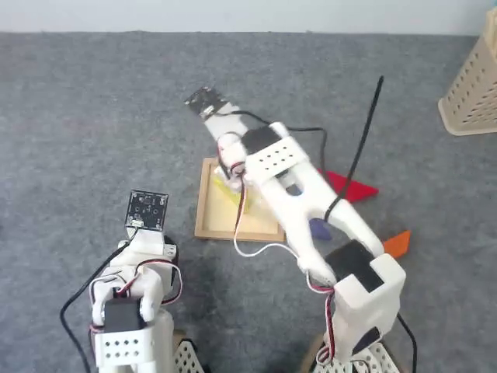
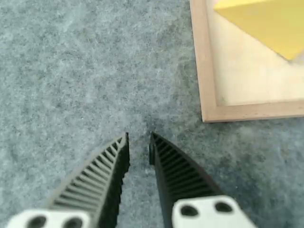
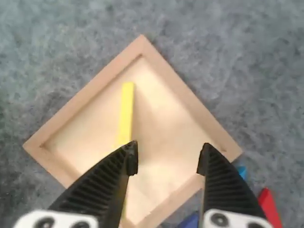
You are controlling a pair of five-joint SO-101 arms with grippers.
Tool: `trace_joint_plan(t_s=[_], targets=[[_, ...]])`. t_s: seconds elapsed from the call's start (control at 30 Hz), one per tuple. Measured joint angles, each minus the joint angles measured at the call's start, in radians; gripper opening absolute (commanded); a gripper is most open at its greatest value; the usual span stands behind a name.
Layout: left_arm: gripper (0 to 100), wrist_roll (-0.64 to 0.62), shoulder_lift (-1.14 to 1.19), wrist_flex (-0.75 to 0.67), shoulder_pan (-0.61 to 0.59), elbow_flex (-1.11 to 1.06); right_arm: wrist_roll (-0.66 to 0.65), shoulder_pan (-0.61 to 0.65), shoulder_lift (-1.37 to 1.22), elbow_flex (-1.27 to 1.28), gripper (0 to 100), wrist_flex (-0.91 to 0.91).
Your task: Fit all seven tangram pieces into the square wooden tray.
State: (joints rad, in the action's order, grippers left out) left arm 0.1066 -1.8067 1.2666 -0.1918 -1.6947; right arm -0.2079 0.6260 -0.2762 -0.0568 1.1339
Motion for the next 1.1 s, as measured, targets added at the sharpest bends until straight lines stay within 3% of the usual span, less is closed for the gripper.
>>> trace_joint_plan(t_s=[0.13, 0.4, 0.53, 0.8, 1.1], targets=[[7, 0.000, 0.000, 0.000, 0.000, 0.000, -0.003, -0.040, 0.011, 0.000, 4.2, 0.005], [7, 0.000, 0.000, 0.000, 0.000, 0.000, -0.005, -0.044, 0.216, 0.000, 0.6, 0.101], [7, 0.000, 0.000, 0.000, 0.000, 0.000, -0.005, 0.011, 0.370, 0.054, 0.6, 0.133], [7, 0.000, 0.000, 0.000, 0.000, 0.000, -0.005, 0.153, 0.453, 0.445, 0.6, -0.081], [7, 0.000, 0.000, 0.000, 0.000, 0.000, 0.017, 0.078, 0.454, 0.479, 0.6, -0.153]])
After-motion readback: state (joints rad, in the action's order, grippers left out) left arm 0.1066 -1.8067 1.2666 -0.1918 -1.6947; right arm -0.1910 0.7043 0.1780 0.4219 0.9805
